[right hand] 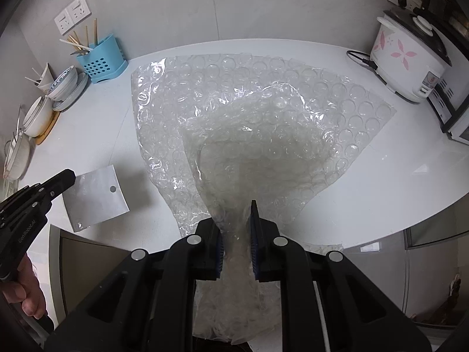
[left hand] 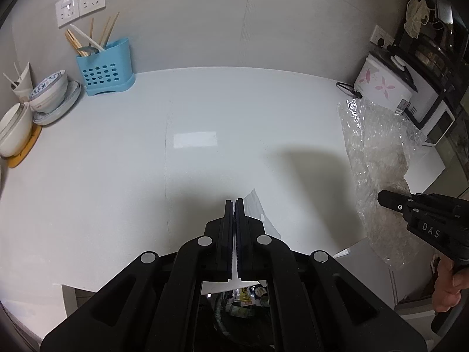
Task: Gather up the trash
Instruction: 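Carry the white tag and bubble wrap with both tools toward the trash bin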
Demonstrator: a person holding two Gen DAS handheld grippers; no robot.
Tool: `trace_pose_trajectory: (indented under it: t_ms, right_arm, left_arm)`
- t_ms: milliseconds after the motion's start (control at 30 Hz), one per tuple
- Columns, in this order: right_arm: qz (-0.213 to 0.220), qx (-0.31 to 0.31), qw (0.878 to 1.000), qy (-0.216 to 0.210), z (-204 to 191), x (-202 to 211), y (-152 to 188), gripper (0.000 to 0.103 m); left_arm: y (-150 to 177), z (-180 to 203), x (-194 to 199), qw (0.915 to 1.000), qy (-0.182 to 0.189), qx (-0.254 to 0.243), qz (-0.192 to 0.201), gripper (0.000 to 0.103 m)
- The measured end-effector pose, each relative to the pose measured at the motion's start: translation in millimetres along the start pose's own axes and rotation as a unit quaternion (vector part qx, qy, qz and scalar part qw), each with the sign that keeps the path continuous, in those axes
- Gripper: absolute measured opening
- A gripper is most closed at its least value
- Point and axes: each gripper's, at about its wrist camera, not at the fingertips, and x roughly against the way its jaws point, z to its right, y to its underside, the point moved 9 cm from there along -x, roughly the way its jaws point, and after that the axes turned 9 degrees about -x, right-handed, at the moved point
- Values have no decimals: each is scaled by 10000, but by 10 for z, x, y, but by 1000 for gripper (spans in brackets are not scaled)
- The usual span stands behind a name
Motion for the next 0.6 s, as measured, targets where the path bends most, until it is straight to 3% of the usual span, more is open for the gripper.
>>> trace_pose_trajectory:
  t_ms: [600]
  right_arm:
    - [-15,170,9997,-164,229,355,683,14]
  left_arm:
    - [483,416,424,9997,247,-3,71,0]
